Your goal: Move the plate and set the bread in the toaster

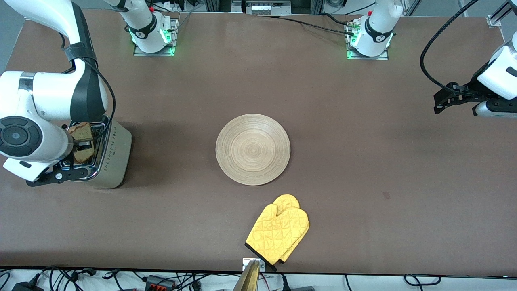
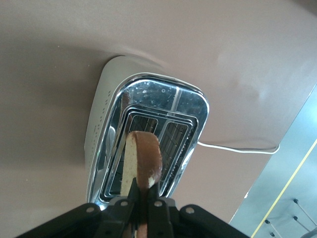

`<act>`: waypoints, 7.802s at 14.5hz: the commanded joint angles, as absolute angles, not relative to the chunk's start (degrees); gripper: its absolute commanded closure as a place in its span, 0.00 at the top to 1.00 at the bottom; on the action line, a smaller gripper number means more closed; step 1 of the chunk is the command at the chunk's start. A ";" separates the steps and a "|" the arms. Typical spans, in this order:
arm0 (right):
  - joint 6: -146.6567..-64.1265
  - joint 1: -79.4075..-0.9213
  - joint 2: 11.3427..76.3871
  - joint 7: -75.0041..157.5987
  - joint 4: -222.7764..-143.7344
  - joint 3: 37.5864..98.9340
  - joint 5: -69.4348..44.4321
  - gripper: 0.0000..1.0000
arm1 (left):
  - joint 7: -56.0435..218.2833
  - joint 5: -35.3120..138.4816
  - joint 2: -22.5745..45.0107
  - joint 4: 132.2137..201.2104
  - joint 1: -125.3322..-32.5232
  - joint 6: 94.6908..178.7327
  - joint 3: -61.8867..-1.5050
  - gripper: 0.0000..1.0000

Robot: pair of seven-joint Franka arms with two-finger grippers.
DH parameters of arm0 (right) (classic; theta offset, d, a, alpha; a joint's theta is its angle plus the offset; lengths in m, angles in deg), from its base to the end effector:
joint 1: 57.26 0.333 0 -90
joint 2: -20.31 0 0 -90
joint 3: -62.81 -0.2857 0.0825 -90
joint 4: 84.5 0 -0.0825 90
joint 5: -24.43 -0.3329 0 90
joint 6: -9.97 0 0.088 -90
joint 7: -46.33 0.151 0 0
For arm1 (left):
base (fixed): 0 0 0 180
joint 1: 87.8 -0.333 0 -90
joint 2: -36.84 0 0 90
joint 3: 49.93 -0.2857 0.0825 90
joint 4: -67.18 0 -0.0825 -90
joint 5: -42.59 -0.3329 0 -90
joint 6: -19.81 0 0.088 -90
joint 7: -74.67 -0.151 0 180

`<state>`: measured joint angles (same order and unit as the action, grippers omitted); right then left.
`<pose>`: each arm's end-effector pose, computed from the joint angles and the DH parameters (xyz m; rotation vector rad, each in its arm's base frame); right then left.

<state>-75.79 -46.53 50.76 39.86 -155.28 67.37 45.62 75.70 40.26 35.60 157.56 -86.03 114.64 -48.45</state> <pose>0.6072 0.0178 0.3981 2.6861 0.3361 -0.3662 0.5196 -0.0236 0.5442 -3.1017 0.0636 -0.0892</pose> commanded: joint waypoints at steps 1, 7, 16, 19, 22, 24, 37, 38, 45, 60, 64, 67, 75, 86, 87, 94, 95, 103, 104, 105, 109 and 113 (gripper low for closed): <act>-77.21 -46.98 51.95 40.53 -154.62 67.38 44.65 0.00 | 76.08 39.34 35.08 156.30 -86.04 113.68 -48.44 1.00; -81.17 -47.33 51.95 41.05 -156.65 67.56 43.42 0.00 | 76.08 39.34 35.08 156.30 -86.04 113.68 -48.44 1.00; -81.44 -47.42 49.41 42.55 -158.59 67.56 41.14 0.54 | 76.08 39.34 35.08 156.30 -86.04 113.68 -48.44 1.00; -79.16 -47.42 48.26 41.68 -158.50 67.56 40.25 0.72 | 76.08 39.34 35.08 156.30 -86.04 113.68 -48.44 1.00; -76.71 -47.42 46.87 41.41 -158.50 67.38 40.25 1.00 | 76.08 39.34 35.08 156.30 -86.13 113.68 -48.44 1.00; -74.42 -47.33 45.11 41.41 -158.41 67.38 37.81 1.00 | 76.08 39.34 35.08 156.30 -86.13 113.68 -48.44 1.00; -67.82 -49.35 41.67 41.85 -152.97 68.61 24.17 1.00 | 75.99 39.34 35.08 156.30 -86.22 113.68 -48.44 1.00; -67.03 -49.44 41.76 41.76 -152.88 68.87 24.08 1.00 | 75.99 39.34 35.08 156.30 -86.22 113.68 -48.44 1.00; -73.80 -50.58 31.83 43.69 -169.22 68.61 23.99 1.00 | 75.99 39.34 35.08 156.30 -86.22 113.68 -48.44 1.00; -80.83 -56.98 22.42 43.34 -181.53 65.11 26.37 1.00 | 76.08 39.34 35.08 156.30 -86.31 113.68 -48.44 1.00; -79.33 -61.31 23.48 43.60 -179.68 59.74 26.89 1.00 | 76.08 39.43 35.08 156.30 -86.22 113.68 -48.44 1.00; -80.12 -61.22 23.48 43.87 -178.89 58.86 27.16 1.00 | 76.08 39.34 35.08 156.30 -86.22 113.59 -48.44 1.00; -78.90 -59.82 24.09 44.04 -175.03 58.42 29.35 1.00 | 76.08 39.43 35.08 156.30 -86.22 113.68 -48.44 1.00; -79.24 -60.16 24.53 43.25 -172.58 58.59 27.07 1.00 | 76.08 39.34 35.08 156.30 -86.31 113.68 -48.53 1.00; -78.63 -60.08 25.23 43.25 -171.61 58.59 27.07 1.00 | 76.08 39.34 35.08 156.30 -86.31 113.68 -48.53 1.00; -78.28 -59.81 25.41 43.69 -171.33 58.42 26.89 1.00 | 76.16 39.34 35.08 156.30 -86.31 113.68 -48.53 1.00; -78.28 -59.81 25.41 43.69 -171.33 58.42 26.81 1.00 | 76.16 39.34 35.08 156.30 -86.31 113.68 -48.53 1.00; -77.22 -59.46 25.50 43.87 -171.07 58.24 26.81 1.00 | 76.16 39.34 35.08 156.30 -86.31 113.68 -48.53 1.00; -77.14 -59.63 25.67 43.87 -171.07 58.24 26.72 1.00 | 76.08 39.34 35.08 156.30 -86.31 113.68 -48.53 1.00; -77.22 -59.64 26.02 43.87 -171.07 58.24 26.72 1.00 | 76.16 39.34 35.08 156.30 -86.31 113.68 -48.53 1.00; -77.22 -59.46 26.03 43.87 -170.98 58.24 26.72 1.00 | 76.16 39.34 35.08 156.30 -86.31 113.68 -48.53 1.00; -77.22 -59.37 26.03 43.87 -170.98 58.15 26.72 1.00 | 76.16 39.43 35.08 156.30 -86.31 113.59 -48.53 1.00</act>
<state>-78.47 -59.40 25.32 43.42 -172.71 58.39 27.46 75.71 40.26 35.59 157.56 -86.25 114.59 -48.55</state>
